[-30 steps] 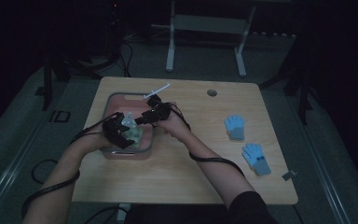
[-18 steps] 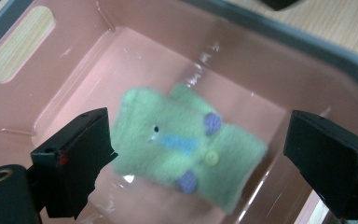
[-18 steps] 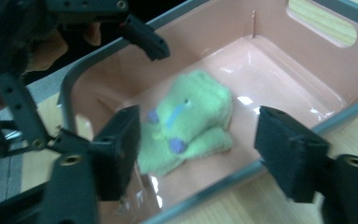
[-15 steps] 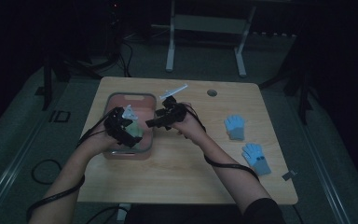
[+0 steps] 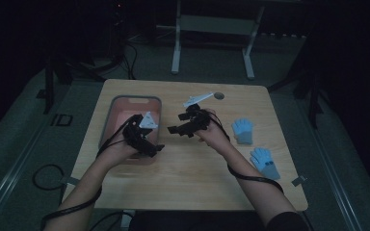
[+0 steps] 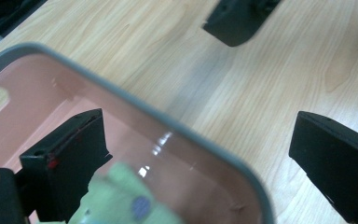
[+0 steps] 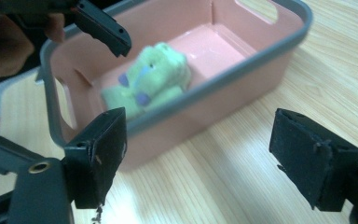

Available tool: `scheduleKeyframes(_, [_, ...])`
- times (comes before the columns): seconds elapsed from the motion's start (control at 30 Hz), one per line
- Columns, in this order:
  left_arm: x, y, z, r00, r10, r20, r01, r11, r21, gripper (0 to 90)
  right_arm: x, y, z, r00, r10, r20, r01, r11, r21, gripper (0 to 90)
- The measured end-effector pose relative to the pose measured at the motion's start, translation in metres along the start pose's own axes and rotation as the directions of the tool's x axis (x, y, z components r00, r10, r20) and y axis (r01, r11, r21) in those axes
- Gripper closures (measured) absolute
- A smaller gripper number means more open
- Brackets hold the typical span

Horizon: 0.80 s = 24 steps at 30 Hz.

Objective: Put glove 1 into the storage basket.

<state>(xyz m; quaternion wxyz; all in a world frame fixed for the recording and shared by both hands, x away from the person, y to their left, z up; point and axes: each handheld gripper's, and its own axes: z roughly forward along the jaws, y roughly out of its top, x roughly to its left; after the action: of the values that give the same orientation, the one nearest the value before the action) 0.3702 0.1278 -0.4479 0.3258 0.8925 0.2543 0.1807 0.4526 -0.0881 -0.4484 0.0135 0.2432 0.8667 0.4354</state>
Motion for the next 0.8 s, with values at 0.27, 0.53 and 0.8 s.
scheduleKeyframes(0.27, [-0.022,0.011,0.009,0.9983,-0.049,0.033,0.051,0.9969,-0.06,3.6,-0.005,-0.02,-0.021,0.9983,-0.035,0.046,0.034,0.999,0.015,18.7])
scheduleKeyframes(0.53, [-0.04,0.013,0.017,0.9985,-0.019,0.052,0.024,0.9939,-0.107,3.6,-0.012,-0.045,-0.043,0.999,0.029,0.035,-0.029,1.0,0.01,14.1])
scheduleKeyframes(0.8, [-0.056,0.012,0.032,0.9959,0.016,0.089,-0.007,0.995,-0.1,3.6,-0.018,-0.069,-0.06,0.9966,0.075,0.033,-0.074,0.996,-0.045,13.3])
